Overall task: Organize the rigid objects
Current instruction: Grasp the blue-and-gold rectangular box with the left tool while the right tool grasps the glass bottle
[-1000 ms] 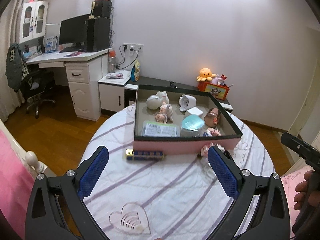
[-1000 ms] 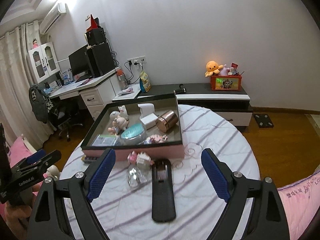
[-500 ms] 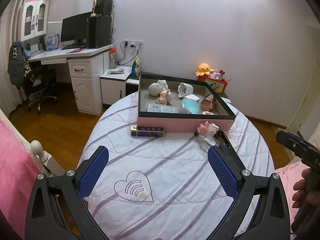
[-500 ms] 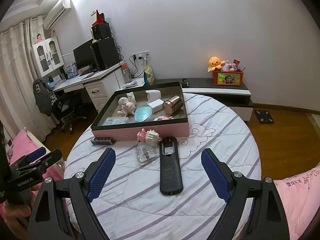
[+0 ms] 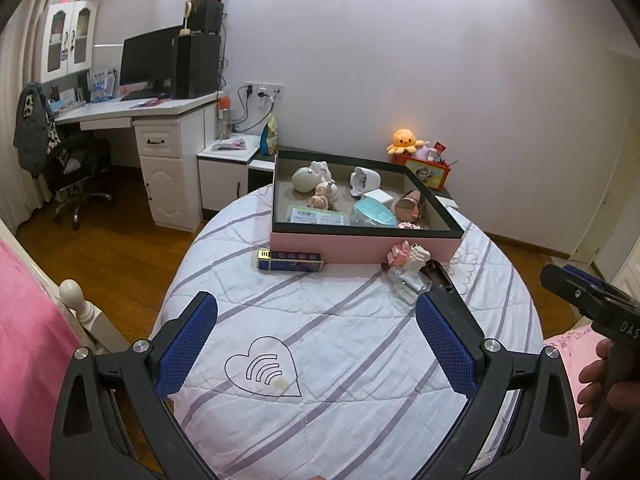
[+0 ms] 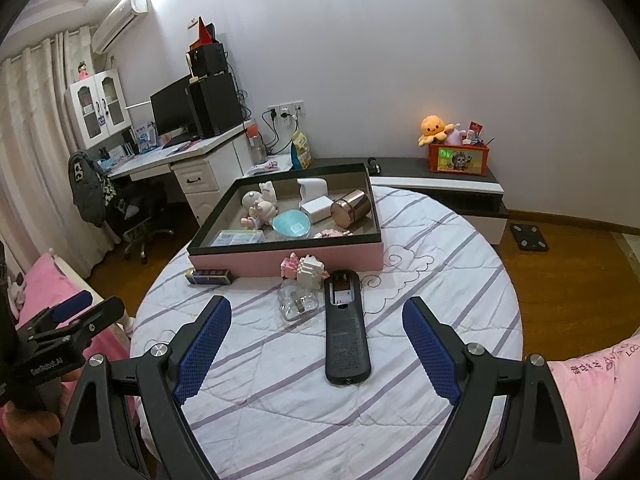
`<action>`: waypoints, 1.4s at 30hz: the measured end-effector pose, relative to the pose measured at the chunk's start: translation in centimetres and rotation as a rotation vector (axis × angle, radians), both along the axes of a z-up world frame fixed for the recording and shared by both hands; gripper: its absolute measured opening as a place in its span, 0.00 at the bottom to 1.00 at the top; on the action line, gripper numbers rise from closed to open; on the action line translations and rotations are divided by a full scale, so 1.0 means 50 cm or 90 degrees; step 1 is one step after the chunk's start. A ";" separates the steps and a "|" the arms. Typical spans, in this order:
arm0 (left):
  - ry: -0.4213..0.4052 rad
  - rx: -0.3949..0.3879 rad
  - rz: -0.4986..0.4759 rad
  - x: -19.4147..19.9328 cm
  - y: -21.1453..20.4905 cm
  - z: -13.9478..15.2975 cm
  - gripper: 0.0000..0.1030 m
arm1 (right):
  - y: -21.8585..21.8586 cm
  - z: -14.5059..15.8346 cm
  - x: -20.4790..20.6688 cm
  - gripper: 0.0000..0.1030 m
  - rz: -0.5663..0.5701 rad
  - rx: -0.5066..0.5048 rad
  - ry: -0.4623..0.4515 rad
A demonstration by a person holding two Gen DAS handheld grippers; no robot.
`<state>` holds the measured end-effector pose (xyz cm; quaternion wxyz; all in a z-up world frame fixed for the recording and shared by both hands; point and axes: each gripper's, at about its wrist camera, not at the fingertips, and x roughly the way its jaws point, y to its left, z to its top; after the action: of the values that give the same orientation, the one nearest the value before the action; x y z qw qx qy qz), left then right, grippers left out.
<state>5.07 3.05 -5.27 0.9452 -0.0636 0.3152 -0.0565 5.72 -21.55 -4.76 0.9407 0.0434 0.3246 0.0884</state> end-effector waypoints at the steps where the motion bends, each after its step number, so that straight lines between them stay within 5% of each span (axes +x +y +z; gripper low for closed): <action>1: 0.002 0.000 0.000 0.003 0.001 -0.003 0.98 | 0.002 -0.005 0.005 0.86 0.002 -0.001 0.005; 26: 0.116 0.029 0.012 0.220 0.003 -0.148 0.98 | 0.089 -0.195 0.223 0.86 0.084 -0.031 0.152; 37: 0.148 0.033 0.008 0.287 0.006 -0.189 0.98 | 0.093 -0.210 0.252 0.65 0.108 -0.041 0.147; 42: 0.152 0.030 0.004 0.301 0.001 -0.194 0.98 | 0.082 -0.196 0.241 0.63 0.107 -0.029 0.133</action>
<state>20.10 3.12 -14.96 0.9025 -0.0482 0.4263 -0.0382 17.78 -17.47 -14.57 0.8918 0.0040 0.4252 0.1549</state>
